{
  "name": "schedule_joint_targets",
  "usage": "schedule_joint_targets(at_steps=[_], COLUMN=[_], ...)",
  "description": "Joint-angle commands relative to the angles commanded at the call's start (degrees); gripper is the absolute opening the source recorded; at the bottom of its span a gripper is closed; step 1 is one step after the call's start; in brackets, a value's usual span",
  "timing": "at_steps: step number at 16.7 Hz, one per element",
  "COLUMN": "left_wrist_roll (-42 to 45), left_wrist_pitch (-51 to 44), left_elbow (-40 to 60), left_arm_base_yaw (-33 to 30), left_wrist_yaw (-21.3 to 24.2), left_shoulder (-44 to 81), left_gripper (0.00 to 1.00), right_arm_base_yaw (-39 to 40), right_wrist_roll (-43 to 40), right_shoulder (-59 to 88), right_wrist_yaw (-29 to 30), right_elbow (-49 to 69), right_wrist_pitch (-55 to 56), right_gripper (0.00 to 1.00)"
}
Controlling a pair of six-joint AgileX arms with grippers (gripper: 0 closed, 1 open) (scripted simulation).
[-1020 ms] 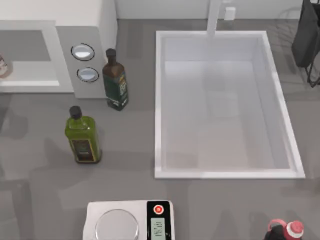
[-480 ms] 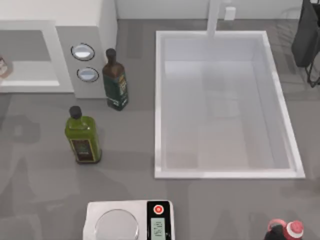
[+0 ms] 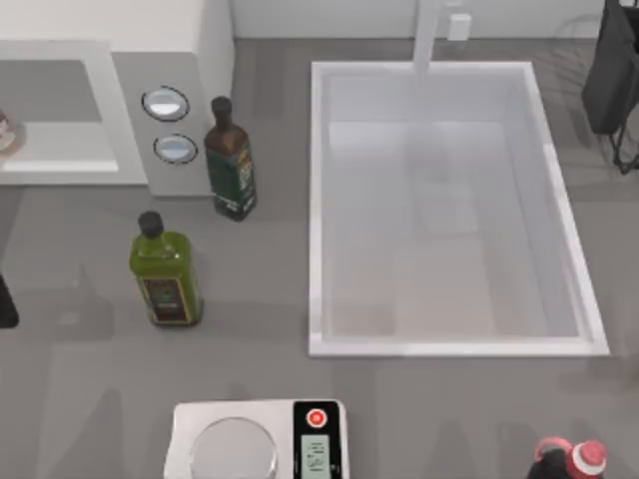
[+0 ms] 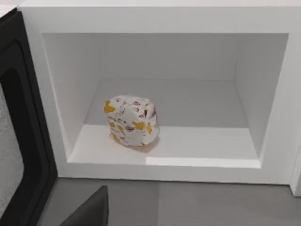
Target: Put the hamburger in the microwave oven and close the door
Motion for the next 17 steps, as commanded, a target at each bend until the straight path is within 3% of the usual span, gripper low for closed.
schedule_joint_targets(at_steps=[6, 13, 17], left_wrist_roll=[-1.7, -1.99, -1.99], left_wrist_pitch=[-6.32, -7.43, -7.43], left_elbow=[-7.28, -8.57, -8.57], left_arm_base_yaw=[-5.61, -6.69, -6.69], left_wrist_yaw=[-3.31, -3.9, -3.9], left_shoulder=[-22.42, -25.83, -25.83], left_gripper=[1.0, 1.0, 0.7], right_arm_base_yaw=[0.0, 0.0, 0.0], right_wrist_roll=[0.0, 0.0, 0.0], right_shoulder=[0.0, 0.0, 0.0], right_wrist_yaw=[0.0, 0.0, 0.0], right_elbow=[0.0, 0.0, 0.0], right_wrist_pitch=[0.0, 0.0, 0.0], right_gripper=[1.0, 1.0, 1.0])
